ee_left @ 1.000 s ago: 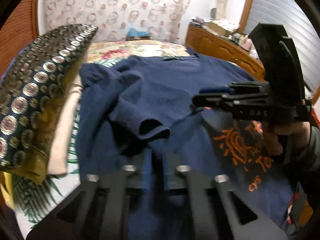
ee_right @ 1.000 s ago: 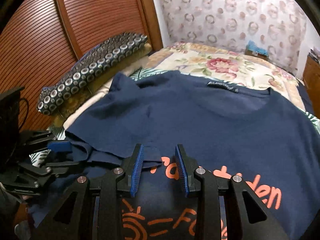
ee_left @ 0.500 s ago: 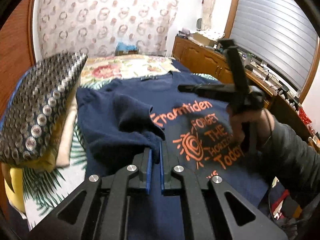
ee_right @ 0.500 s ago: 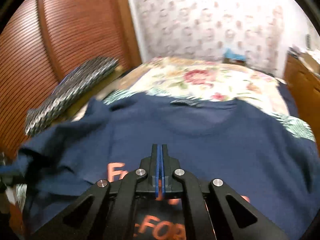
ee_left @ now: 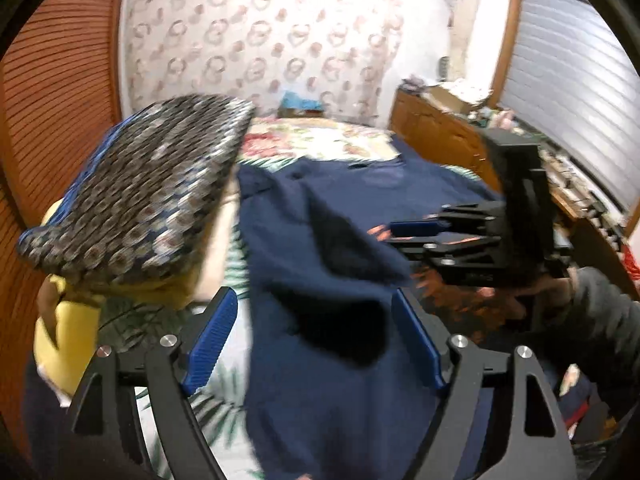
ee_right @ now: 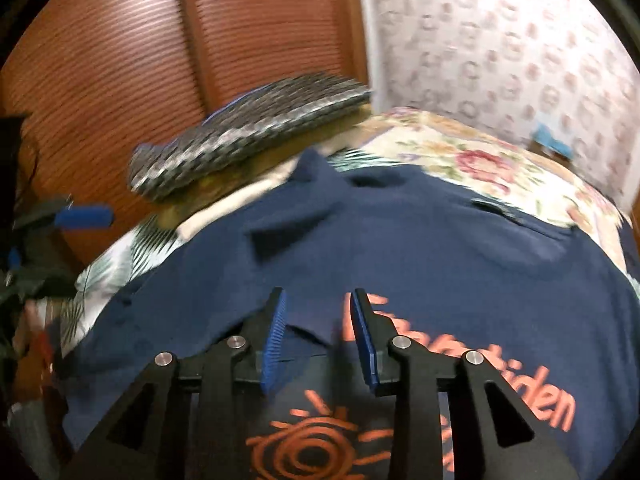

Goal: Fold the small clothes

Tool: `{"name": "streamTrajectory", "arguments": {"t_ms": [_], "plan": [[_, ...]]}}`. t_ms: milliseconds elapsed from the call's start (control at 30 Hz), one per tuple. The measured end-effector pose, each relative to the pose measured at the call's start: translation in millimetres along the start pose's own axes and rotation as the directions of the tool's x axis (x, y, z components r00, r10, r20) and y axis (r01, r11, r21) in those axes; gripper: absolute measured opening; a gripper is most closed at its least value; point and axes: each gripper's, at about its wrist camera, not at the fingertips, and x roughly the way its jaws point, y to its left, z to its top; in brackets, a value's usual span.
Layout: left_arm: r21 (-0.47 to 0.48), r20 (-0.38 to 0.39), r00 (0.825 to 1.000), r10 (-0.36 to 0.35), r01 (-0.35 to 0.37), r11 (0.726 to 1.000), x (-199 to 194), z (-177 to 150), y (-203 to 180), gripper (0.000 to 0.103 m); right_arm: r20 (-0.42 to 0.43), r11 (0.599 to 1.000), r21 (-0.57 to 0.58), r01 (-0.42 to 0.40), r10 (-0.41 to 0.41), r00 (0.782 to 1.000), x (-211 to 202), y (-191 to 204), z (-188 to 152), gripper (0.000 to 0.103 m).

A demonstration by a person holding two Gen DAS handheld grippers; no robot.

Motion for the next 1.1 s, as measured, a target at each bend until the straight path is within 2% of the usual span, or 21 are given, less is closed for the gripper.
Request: {"name": "streamTrajectory", "arguments": {"t_ms": [67, 300, 400, 500, 533, 567, 600, 667, 767, 867, 967, 1033, 1067, 1100], "plan": [[-0.007, -0.016, 0.999, 0.033, -0.034, 0.999, 2.7, -7.0, 8.2, 0.08, -0.022, 0.999, -0.034, -0.003, 0.002, 1.0, 4.9, 1.0, 1.5, 0.035], [-0.022, -0.06, 0.997, 0.041, -0.042, 0.999, 15.4, -26.6, 18.0, 0.08, -0.054, 0.993, -0.113, -0.018, 0.012, 0.998, 21.3, 15.0, 15.2, 0.037], [-0.021, -0.083, 0.995, 0.047, -0.049, 0.999, 24.3, -29.3, 17.5, 0.08, -0.077, 0.988, -0.156, 0.015, -0.027, 0.997, 23.6, 21.1, 14.0, 0.039], [-0.015, -0.114, 0.991, 0.064, -0.066, 0.998, 35.7, -29.6, 17.2, 0.08, -0.103, 0.987, -0.159, 0.008, -0.025, 0.994, 30.5, 21.4, 16.8, 0.037], [-0.012, -0.124, 0.99, 0.07, -0.072, 0.997, 38.8, -31.3, 18.3, 0.08, -0.1, 0.986, -0.163, 0.021, -0.038, 0.994, 31.5, 21.1, 17.2, 0.032], [-0.008, -0.134, 0.988, 0.08, -0.082, 0.997, 41.7, -33.1, 18.6, 0.08, -0.1, 0.986, -0.165, 0.027, -0.044, 0.994, 30.9, 20.6, 16.7, 0.016], [-0.004, -0.141, 0.986, 0.09, -0.092, 0.996, 43.7, -33.3, 18.3, 0.08, -0.1, 0.987, -0.16, 0.03, -0.046, 0.994, 30.5, 16.7, 15.5, 0.005], [0.0, -0.155, 0.982, 0.106, -0.108, 0.994, 47.4, -37.3, 20.7, 0.08, -0.091, 0.988, -0.143, 0.051, -0.064, 0.994, 28.8, 10.3, 16.6, 0.001], [0.005, -0.16, 0.98, 0.119, -0.12, 0.993, 49.7, -41.1, 21.8, 0.08, -0.037, 0.99, -0.079, 0.121, -0.124, 0.992, 8.1, -6.2, 20.9, 0.001], [0.021, -0.156, 0.979, 0.133, -0.131, 0.991, 51.0, -41.5, 20.4, 0.08, 0.0, 0.977, 0.039, 0.211, -0.211, 0.978, -20.5, -34.4, 19.3, 0.001], [0.022, -0.151, 0.979, 0.136, -0.134, 0.991, 51.3, -41.9, 20.9, 0.08, 0.001, 0.944, 0.093, 0.316, -0.317, 0.948, -33.0, -52.3, 12.8, 0.001], [0.022, -0.149, 0.98, 0.135, -0.134, 0.991, 51.6, -41.7, 21.2, 0.08, -0.022, 0.934, 0.115, 0.338, -0.337, 0.941, -30.7, -56.9, 8.3, 0.001], [0.022, -0.147, 0.98, 0.135, -0.133, 0.991, 51.7, -41.2, 21.7, 0.08, -0.03, 0.934, 0.123, 0.335, -0.334, 0.942, -28.5, -56.7, 5.9, 0.006], [0.023, -0.146, 0.98, 0.135, -0.133, 0.991, 52.3, -40.5, 21.9, 0.08, -0.044, 0.932, 0.121, 0.341, -0.339, 0.94, -25.3, -55.2, 3.5, 0.019]]}}
